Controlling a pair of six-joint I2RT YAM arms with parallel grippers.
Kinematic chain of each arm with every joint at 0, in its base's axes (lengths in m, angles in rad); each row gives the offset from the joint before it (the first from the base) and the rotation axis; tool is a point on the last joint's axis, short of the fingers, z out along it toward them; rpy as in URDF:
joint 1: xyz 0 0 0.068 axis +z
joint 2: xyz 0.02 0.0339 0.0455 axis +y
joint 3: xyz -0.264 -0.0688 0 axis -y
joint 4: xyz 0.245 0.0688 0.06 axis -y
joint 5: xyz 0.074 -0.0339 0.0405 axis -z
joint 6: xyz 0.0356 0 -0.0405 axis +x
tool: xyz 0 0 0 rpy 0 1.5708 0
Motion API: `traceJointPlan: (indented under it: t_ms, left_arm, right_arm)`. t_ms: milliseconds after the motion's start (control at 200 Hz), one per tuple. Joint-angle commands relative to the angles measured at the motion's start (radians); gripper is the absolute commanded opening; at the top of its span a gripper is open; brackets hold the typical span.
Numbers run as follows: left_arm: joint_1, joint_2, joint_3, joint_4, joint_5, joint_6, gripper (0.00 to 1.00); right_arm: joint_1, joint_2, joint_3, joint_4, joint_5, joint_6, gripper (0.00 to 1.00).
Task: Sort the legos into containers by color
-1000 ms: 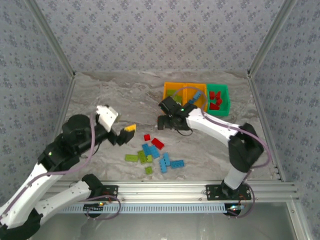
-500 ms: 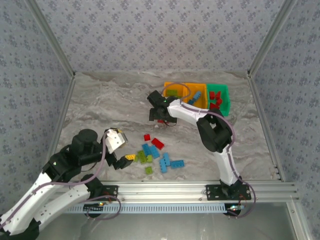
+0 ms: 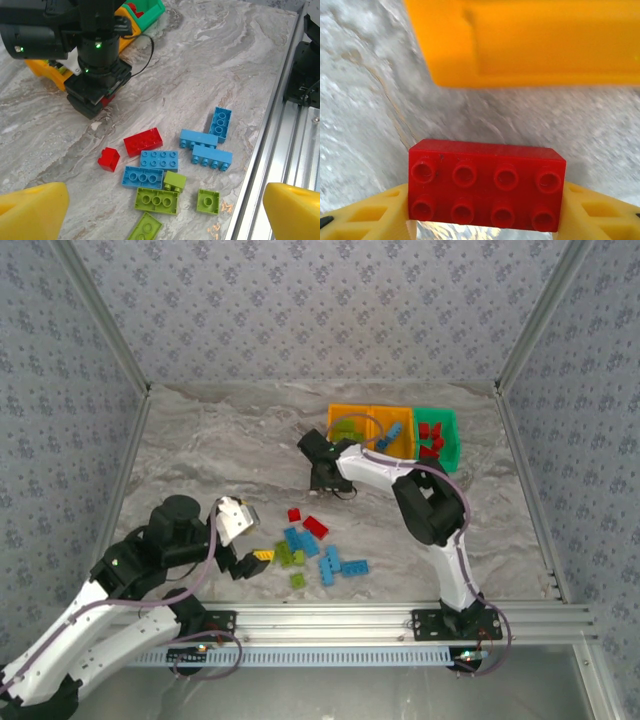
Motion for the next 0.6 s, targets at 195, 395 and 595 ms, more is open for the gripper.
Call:
traceJointPlan:
  t_ms: [195,395,595]
  left_arm:
    - [-0.083,0.068,0.01,0.25,0.102,-0.089,0.99]
    - [-0.204,0.198,-0.006,0.49,0.055,-0.15,0.99]
    - [-0.347,0.347,0.08,0.467,-0.114,-0.159,0.99]
  right_arm:
    - [0.005,-0.506,-0.294,-0.037,0.136,0.011,0.54]
    - [-0.187,-0.719,-0.386,-0.062,0.146,-0.087,0.53]
    - [-0.514,-0.594,-0.255,-0.007,0.005,-0.236,0.52]
